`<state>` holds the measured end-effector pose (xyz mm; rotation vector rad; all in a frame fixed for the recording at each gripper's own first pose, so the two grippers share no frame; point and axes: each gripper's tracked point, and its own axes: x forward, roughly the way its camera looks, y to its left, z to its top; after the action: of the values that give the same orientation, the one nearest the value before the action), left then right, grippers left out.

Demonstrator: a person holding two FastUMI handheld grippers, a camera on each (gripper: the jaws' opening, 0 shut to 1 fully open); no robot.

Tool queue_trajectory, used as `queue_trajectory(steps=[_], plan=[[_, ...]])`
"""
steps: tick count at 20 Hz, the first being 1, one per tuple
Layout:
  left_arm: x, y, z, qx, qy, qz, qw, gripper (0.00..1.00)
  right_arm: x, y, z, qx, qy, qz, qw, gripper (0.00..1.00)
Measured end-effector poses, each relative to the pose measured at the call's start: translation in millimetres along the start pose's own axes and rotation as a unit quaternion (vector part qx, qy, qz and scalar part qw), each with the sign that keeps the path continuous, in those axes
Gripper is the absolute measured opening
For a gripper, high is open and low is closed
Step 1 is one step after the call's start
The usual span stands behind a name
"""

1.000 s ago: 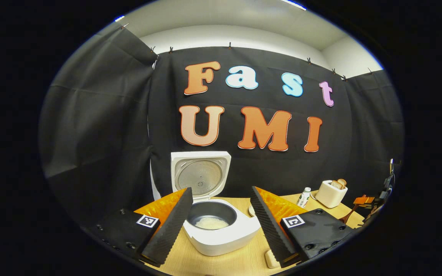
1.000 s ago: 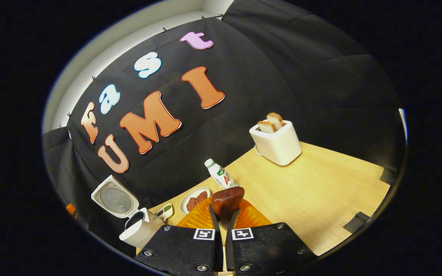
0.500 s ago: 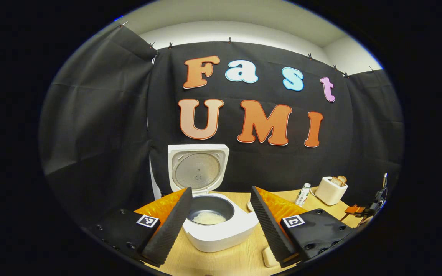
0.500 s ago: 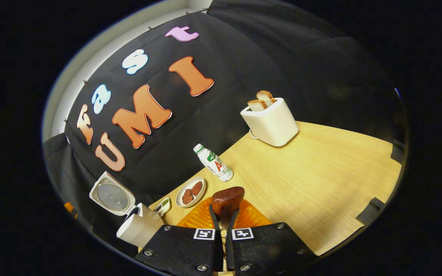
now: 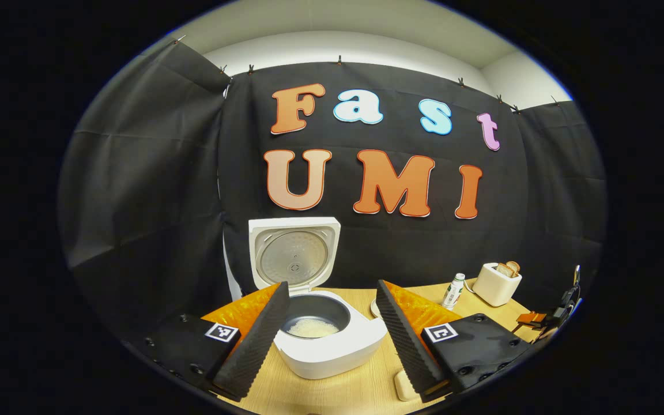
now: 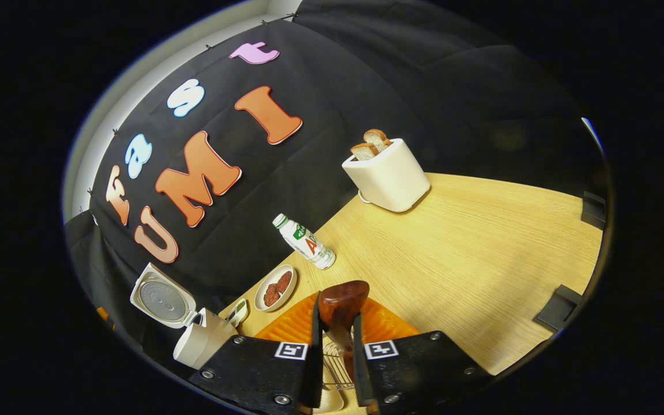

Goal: Close the left gripper, press the button to open the rice cooker; take a wooden spoon from the chopstick holder with the right hand, scoop a spoonful of rice and pour it into the rice cooker, then put the wooden spoon back into the chopstick holder.

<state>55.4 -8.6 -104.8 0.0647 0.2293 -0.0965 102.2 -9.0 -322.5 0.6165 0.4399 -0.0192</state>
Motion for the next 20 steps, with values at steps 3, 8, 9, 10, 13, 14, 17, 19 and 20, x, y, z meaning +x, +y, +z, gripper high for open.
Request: queue_trajectory(steps=[3,8,9,10,13,14,17,19,20], plan=[[-0.6,0.7,3.7,-0.002,-0.003,-0.004,1.0,1.0,-3.1,-2.8,6.6,-0.04,-0.002,-0.026,0.999,0.48],[3.3,4.3,22.1,-0.02,-0.012,-0.008,1.0,1.0,-17.7,8.1,32.6,-0.106,-0.024,-0.052,0.993,0.95],[7.8,7.0,30.4,-0.022,-0.017,-0.006,1.0,1.0,-21.5,11.0,38.1,-0.123,-0.028,-0.059,0.99,0.94],[14.1,10.6,40.9,-0.023,-0.022,-0.004,0.999,1.0,-26.0,14.4,44.1,-0.139,-0.032,-0.063,0.988,0.95],[38.0,26.7,77.7,-0.016,-0.043,0.019,0.999,1.0,-38.1,33.6,59.0,-0.181,-0.044,-0.06,0.981,0.95],[48.6,33.2,91.8,-0.014,-0.05,0.027,0.998,1.0,-41.4,39.6,62.3,-0.19,-0.045,-0.058,0.979,0.95],[85.1,38.8,128.9,-0.015,-0.07,0.032,0.997,1.0,-47.7,51.9,69.8,-0.208,-0.047,-0.053,0.976,0.95],[114.1,48.0,147.0,-0.008,-0.08,0.042,0.996,1.0,-49.9,56.6,74.4,-0.211,-0.049,-0.052,0.975,0.95],[130.8,50.6,150.5,-0.005,-0.078,0.045,0.996,1.0,-49.8,58.6,76.3,-0.209,-0.049,-0.051,0.975,0.94]])
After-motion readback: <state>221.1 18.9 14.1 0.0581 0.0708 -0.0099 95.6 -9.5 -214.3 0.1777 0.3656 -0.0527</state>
